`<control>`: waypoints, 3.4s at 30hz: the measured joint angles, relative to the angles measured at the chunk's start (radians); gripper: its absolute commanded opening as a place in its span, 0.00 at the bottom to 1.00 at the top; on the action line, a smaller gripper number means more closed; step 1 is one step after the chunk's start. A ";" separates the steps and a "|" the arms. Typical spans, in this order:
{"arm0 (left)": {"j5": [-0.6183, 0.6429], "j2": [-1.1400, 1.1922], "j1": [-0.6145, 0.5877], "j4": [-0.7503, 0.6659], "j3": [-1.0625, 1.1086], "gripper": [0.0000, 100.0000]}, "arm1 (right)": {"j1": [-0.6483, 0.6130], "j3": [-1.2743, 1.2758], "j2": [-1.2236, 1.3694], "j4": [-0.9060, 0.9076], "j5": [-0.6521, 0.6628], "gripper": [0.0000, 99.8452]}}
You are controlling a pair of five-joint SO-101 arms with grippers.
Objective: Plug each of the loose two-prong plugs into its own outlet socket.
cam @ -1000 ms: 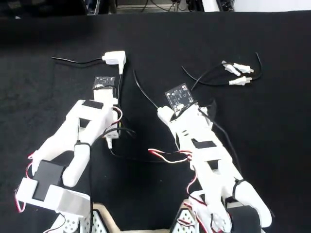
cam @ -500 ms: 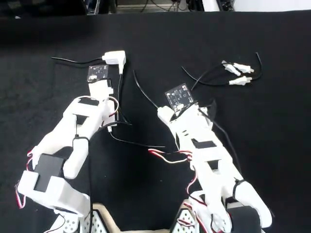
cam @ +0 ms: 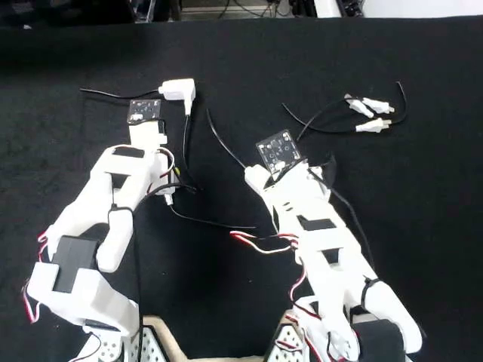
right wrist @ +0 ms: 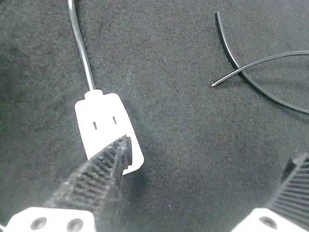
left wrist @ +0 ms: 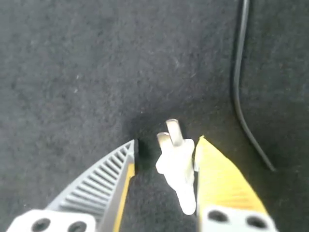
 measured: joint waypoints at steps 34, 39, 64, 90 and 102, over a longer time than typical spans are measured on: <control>0.000 0.003 0.181 0.244 -0.006 0.22 | 0.000 0.000 0.000 0.000 0.000 0.47; -0.003 0.005 0.181 0.201 0.012 0.22 | 0.000 0.000 0.000 0.000 0.000 0.47; -0.040 0.012 0.121 0.152 -0.012 0.03 | 0.000 0.000 0.000 0.000 0.000 0.47; -0.390 -0.752 0.199 0.135 0.115 0.03 | 0.104 0.000 0.000 -0.046 -0.044 0.47; -0.646 -1.791 0.333 0.043 0.796 0.03 | 0.117 0.000 0.000 -0.046 -0.109 0.47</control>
